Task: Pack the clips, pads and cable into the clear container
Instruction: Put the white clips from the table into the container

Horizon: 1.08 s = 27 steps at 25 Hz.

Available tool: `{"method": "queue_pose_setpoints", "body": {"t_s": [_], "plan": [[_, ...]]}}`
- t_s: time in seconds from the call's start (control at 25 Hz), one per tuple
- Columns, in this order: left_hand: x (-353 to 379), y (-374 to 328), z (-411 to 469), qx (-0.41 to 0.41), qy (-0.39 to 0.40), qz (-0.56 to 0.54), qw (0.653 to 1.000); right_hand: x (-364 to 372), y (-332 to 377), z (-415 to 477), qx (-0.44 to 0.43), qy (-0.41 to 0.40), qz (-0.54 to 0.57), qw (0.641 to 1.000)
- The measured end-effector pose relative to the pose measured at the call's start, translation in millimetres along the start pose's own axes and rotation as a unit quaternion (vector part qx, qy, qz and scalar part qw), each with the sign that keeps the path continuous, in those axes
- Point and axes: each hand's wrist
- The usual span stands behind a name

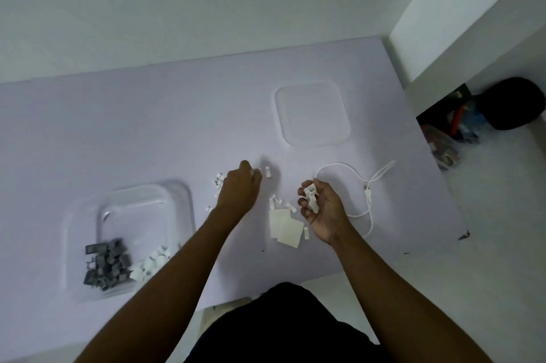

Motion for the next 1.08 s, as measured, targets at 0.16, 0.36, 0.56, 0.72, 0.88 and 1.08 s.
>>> {"method": "queue_pose_setpoints", "body": {"t_s": [0.16, 0.36, 0.56, 0.72, 0.88, 1.08], "plan": [[-77, 82, -43, -0.076, -0.028, 0.014, 0.997, 51, -34, -8, 0.013, 0.041, -0.050, 0.998], [-137, 182, -95, -0.109, 0.027, 0.027, 0.993, 131, -89, -30, -0.001, 0.077, -0.088, 0.993], [-137, 232, -114, -0.019, 0.186, 0.060, 0.981, 180, -139, -51, -0.014, 0.090, -0.140, 0.986], [-123, 234, -117, 0.011, 0.233, 0.072, 0.970, 195, -169, -59, -0.010, 0.046, -0.194, 0.980], [-127, 243, -126, 0.038, 0.216, 0.035, 0.975, 208, -188, -67, -0.076, 0.038, -0.318, 0.944], [-158, 259, -123, 0.007, 0.127, -0.052, 0.990, 225, -206, -67, -0.161, 0.051, -0.426, 0.889]]}}
Point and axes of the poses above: each hand's wrist, its own z-axis towards the middle knuckle, its own x-axis out of the palm, y = z × x, and after that the axes turned 11 degrees about -y, right-handed
